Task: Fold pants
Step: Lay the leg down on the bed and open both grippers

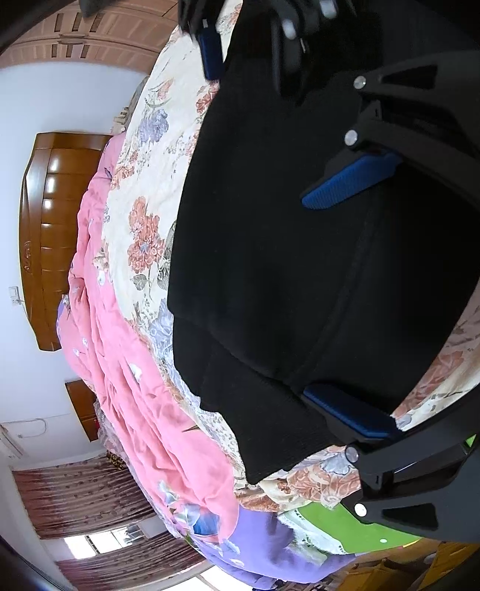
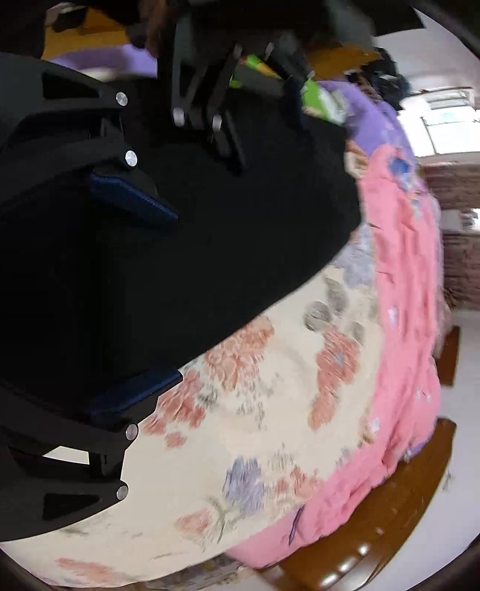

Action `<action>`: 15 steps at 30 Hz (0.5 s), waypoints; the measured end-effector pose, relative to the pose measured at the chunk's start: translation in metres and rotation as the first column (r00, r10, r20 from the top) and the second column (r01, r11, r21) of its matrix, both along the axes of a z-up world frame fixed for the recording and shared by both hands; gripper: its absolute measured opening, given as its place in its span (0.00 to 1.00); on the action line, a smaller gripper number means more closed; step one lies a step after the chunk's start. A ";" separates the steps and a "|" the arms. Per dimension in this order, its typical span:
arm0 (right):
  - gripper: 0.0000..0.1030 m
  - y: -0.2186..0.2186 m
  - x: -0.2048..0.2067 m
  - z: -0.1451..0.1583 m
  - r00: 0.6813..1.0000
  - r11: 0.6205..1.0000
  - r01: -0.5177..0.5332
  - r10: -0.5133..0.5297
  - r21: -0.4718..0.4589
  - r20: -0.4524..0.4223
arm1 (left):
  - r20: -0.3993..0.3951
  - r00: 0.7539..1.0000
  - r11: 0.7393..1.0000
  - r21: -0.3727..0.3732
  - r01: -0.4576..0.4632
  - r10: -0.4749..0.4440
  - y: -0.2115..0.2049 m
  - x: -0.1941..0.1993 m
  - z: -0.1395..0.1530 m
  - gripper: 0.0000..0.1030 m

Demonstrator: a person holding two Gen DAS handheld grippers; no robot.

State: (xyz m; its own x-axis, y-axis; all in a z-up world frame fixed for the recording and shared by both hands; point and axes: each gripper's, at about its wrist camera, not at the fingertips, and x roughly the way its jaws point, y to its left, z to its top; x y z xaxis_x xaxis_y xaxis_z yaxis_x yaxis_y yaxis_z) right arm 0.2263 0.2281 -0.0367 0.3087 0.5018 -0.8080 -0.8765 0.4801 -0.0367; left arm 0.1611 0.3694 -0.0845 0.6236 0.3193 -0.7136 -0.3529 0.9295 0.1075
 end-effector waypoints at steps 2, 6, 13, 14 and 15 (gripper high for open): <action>0.81 -0.029 -0.011 0.015 0.999 0.998 0.041 -0.042 0.053 0.005 | -0.003 1.000 1.000 0.004 -0.003 0.003 -0.001 0.000 0.000 0.94; 0.85 -0.096 -0.026 0.020 0.988 0.987 0.153 -0.154 0.054 0.022 | 0.002 0.998 0.998 -0.002 -0.056 0.056 -0.013 -0.007 0.019 0.92; 0.85 -0.214 0.000 -0.004 0.876 0.876 0.480 -0.474 0.053 -0.095 | 0.022 0.982 0.982 -0.030 0.186 -0.186 -0.084 0.014 0.042 0.93; 0.85 -0.220 0.005 -0.006 0.867 0.868 0.493 -0.486 0.052 -0.105 | -0.002 0.981 0.980 -0.040 0.195 -0.195 -0.089 0.024 0.038 0.93; 0.85 -0.223 0.009 -0.009 0.865 0.867 0.496 -0.489 0.048 -0.111 | -0.026 0.980 0.979 -0.046 0.198 -0.199 -0.093 0.032 0.033 0.93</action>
State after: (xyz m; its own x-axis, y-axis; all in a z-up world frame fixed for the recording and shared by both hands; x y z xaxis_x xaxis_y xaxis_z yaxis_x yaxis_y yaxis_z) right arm 0.2350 0.0050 -0.0453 0.4575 0.3620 -0.8122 -0.5225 0.8485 0.0839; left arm 0.1934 0.2763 -0.0513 0.6490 0.1598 -0.7438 -0.1582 0.9847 0.0736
